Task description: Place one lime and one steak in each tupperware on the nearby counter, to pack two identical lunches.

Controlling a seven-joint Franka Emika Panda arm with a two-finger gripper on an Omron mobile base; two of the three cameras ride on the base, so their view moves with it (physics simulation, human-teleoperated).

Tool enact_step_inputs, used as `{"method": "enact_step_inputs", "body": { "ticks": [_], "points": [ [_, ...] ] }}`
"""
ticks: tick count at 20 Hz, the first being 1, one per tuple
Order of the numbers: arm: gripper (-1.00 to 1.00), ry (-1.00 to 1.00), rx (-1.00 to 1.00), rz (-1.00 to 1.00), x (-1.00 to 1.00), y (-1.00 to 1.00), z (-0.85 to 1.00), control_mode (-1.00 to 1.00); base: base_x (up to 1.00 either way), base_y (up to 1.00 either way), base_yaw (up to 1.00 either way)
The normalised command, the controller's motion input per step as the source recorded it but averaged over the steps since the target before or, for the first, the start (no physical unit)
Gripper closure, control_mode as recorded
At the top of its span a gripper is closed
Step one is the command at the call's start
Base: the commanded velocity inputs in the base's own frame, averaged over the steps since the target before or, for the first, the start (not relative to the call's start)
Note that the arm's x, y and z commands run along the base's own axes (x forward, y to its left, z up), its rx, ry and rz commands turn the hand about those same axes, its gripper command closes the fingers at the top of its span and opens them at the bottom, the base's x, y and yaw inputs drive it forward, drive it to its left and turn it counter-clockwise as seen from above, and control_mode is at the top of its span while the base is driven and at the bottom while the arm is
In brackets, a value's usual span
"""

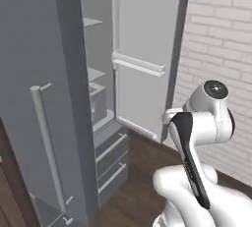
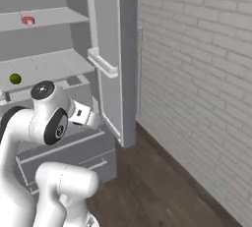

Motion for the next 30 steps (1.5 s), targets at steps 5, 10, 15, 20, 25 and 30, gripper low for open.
{"method": "enact_step_inputs", "body": {
  "ticks": [5, 10, 15, 20, 25, 30],
  "points": [
    [-1.00, 0.00, 0.00, 0.00, 0.00, 0.00, 0.00, 1.00, 0.66, -0.35, 0.88],
    [-1.00, 0.00, 0.00, 0.00, 0.00, 0.00, 0.00, 1.00, 0.62, -0.60, 0.72],
    [-1.00, 0.00, 0.00, 0.00, 0.00, 0.00, 0.00, 1.00, 0.47, -0.47, 0.60],
    [-1.00, 0.00, 0.00, 0.00, 0.00, 0.00, 0.00, 1.00, 0.65, -0.28, 0.40],
    [-1.00, 0.00, 0.00, 0.00, 0.00, 0.00, 0.00, 1.00, 0.70, -0.12, 0.17],
    [-1.00, -0.02, 0.00, 0.00, 0.10, -0.02, 0.00, -1.00, 0.52, -0.07, 0.03]
  ]
}}
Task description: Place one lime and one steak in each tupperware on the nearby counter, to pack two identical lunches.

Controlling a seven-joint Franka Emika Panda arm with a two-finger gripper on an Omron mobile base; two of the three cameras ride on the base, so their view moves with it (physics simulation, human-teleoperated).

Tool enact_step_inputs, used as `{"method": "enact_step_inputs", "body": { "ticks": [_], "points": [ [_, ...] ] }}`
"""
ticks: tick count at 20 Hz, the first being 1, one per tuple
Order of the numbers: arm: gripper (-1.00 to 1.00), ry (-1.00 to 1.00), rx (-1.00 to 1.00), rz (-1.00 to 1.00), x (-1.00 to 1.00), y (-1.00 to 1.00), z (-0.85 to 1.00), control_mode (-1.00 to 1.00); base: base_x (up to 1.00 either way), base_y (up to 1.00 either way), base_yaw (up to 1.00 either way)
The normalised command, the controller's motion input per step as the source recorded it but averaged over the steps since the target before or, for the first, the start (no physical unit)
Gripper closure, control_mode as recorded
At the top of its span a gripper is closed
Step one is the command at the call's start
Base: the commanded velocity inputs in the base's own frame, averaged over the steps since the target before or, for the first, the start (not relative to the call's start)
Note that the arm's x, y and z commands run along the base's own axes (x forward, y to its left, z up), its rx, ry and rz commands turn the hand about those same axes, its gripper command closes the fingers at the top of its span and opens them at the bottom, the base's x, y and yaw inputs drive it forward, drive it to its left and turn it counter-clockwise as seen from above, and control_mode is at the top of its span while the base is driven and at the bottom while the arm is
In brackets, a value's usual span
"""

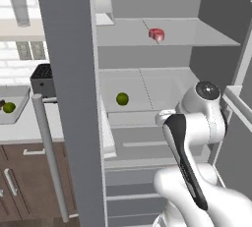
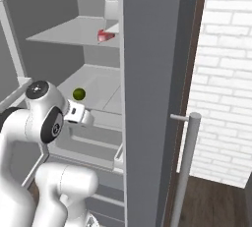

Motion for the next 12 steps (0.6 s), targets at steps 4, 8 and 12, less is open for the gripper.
{"method": "enact_step_inputs", "body": {
  "ticks": [4, 8, 12],
  "points": [
    [-1.00, -0.25, 0.00, 0.01, 0.23, -0.10, 0.08, -1.00, 0.00, 0.00, 0.00],
    [-1.00, -0.36, 0.04, 0.02, 0.20, 0.00, 0.58, -1.00, 0.00, 0.00, 0.00],
    [-1.00, -0.16, 0.08, 0.00, 0.33, 0.00, 0.98, -1.00, 0.00, 0.00, 0.00]
  ]
}}
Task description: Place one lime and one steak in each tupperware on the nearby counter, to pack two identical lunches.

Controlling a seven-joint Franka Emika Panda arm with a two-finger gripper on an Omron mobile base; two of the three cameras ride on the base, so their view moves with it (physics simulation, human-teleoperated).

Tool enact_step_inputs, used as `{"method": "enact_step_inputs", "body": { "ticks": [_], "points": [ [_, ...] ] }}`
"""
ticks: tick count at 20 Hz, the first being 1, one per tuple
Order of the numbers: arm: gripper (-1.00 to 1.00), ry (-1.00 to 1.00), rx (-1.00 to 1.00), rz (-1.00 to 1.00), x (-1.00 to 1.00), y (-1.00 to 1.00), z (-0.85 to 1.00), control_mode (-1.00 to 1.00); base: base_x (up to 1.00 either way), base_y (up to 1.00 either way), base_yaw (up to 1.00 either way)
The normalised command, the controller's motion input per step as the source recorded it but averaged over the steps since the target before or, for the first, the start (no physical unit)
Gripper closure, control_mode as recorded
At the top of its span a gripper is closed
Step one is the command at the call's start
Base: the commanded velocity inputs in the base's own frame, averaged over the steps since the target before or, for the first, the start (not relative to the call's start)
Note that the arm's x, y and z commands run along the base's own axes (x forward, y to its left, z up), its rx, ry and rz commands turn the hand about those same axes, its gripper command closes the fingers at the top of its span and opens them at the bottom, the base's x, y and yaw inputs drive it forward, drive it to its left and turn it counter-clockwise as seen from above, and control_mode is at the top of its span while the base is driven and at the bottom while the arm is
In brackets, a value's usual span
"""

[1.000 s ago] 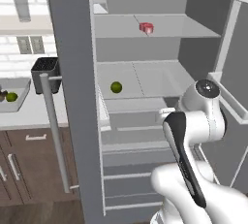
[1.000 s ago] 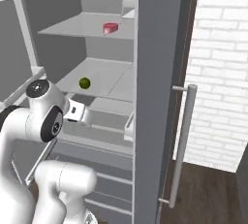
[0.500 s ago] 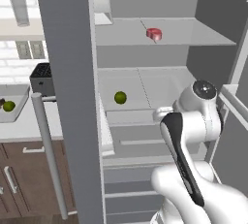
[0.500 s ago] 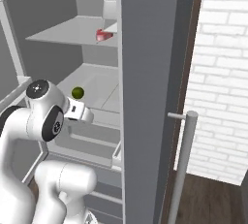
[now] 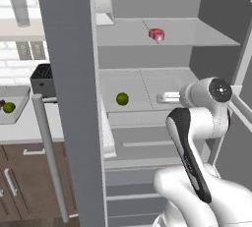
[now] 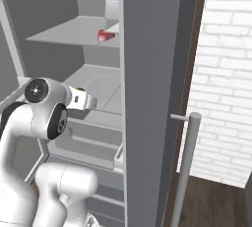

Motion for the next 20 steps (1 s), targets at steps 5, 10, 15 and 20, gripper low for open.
{"method": "enact_step_inputs", "body": {
  "ticks": [5, 10, 15, 20],
  "points": [
    [-1.00, -0.02, 0.01, 0.00, 0.23, 0.00, 1.00, -1.00, 0.00, 0.00, 0.00],
    [-1.00, 0.03, -0.02, 0.00, 0.16, 0.00, 1.00, -1.00, 0.00, 0.00, 0.00],
    [-1.00, -0.04, 0.00, 0.00, 0.24, 0.00, 0.47, -1.00, 0.00, 0.00, 0.00],
    [-1.00, -0.02, -0.01, 0.00, 0.28, 0.00, 0.08, -1.00, 0.00, 0.00, 0.00]
  ]
}}
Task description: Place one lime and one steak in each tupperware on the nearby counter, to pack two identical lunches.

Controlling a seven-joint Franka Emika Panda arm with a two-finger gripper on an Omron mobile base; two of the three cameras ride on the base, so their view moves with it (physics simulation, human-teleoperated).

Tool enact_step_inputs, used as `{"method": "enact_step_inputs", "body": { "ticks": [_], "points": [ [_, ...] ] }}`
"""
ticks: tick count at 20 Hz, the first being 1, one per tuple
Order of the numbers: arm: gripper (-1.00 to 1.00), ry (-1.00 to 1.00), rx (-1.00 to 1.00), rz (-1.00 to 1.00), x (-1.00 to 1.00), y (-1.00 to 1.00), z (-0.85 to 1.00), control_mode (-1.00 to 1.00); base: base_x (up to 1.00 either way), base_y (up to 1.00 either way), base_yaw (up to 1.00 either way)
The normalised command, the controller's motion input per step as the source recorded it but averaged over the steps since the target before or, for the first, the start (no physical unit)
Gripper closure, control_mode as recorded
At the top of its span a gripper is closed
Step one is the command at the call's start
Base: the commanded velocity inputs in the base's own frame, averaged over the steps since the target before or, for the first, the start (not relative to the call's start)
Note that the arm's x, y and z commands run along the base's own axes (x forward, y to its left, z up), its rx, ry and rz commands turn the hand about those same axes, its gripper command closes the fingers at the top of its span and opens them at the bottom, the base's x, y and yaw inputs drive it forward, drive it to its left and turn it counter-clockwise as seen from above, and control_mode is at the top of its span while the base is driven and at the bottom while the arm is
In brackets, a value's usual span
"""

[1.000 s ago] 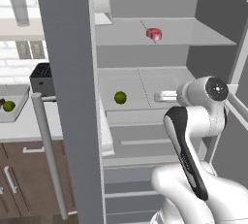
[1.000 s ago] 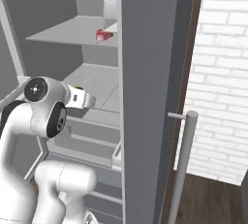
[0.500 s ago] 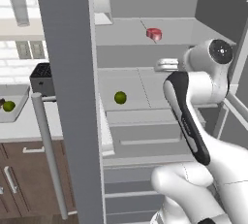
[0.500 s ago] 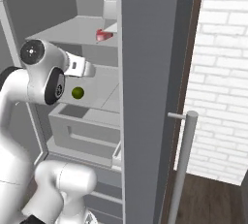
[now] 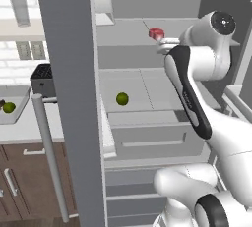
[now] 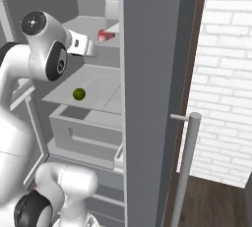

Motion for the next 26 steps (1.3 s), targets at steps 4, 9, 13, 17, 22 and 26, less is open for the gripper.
{"method": "enact_step_inputs", "body": {
  "ticks": [4, 9, 13, 17, 22, 26],
  "points": [
    [-1.00, -0.08, -0.06, 0.00, 0.49, -0.01, 0.00, -1.00, 0.00, 0.00, 0.00],
    [-1.00, -0.02, -0.06, 0.00, 0.68, -0.15, 0.00, -1.00, 0.00, 0.00, 0.00],
    [-1.00, 0.00, -0.05, 0.00, 0.66, -0.13, 0.00, -1.00, 0.00, 0.00, 0.00],
    [-1.00, 0.00, 0.00, 0.00, 0.60, -0.06, 0.00, -1.00, 0.00, 0.00, 0.00],
    [-1.00, 0.04, 0.00, 0.00, 0.70, -0.03, -0.03, -1.00, 0.00, 0.00, 0.00],
    [-1.00, 0.07, 0.01, 0.00, 0.83, 0.00, -0.04, -1.00, 0.00, 0.00, 0.00]
  ]
}}
